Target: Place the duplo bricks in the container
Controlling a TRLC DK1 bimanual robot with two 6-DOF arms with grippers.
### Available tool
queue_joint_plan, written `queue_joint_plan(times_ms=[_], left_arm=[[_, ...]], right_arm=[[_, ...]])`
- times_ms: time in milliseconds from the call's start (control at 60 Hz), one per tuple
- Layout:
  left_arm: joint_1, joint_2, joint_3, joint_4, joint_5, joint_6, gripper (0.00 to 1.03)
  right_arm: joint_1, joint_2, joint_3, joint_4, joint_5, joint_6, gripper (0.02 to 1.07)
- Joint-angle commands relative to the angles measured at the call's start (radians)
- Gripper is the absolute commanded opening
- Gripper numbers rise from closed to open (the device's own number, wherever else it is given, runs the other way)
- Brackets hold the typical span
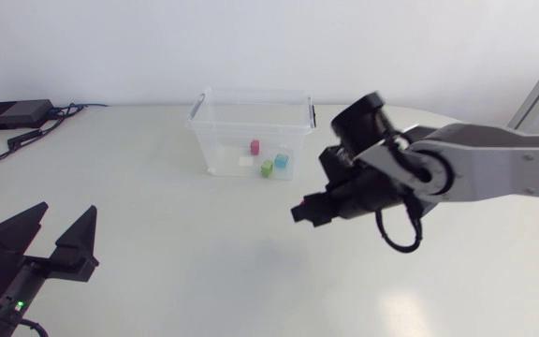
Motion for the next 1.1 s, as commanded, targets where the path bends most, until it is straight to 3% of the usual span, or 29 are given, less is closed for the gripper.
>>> queue_joint_plan(times_ms=[0, 300, 867, 1083], left_arm=[[-0.003, -0.011, -0.017, 0.012, 0.010, 0.011, 1.00], [-0.003, -0.011, -0.017, 0.012, 0.010, 0.011, 1.00], [-0.003, -0.011, -0.017, 0.012, 0.010, 0.011, 1.00], [-0.003, -0.011, -0.017, 0.012, 0.010, 0.011, 1.00]], right_arm=[[-0.042, -0.075, 0.046, 0.012, -0.004, -0.004, 0.13], [-0.102, -0.079, 0.149, 0.100, -0.001, 0.004, 0.14], [-0.105, 0.344, 0.516, 0.268, 0.005, -0.065, 0.14], [-0.089, 0.499, 0.697, 0.239, 0.005, -0.048, 0.14]])
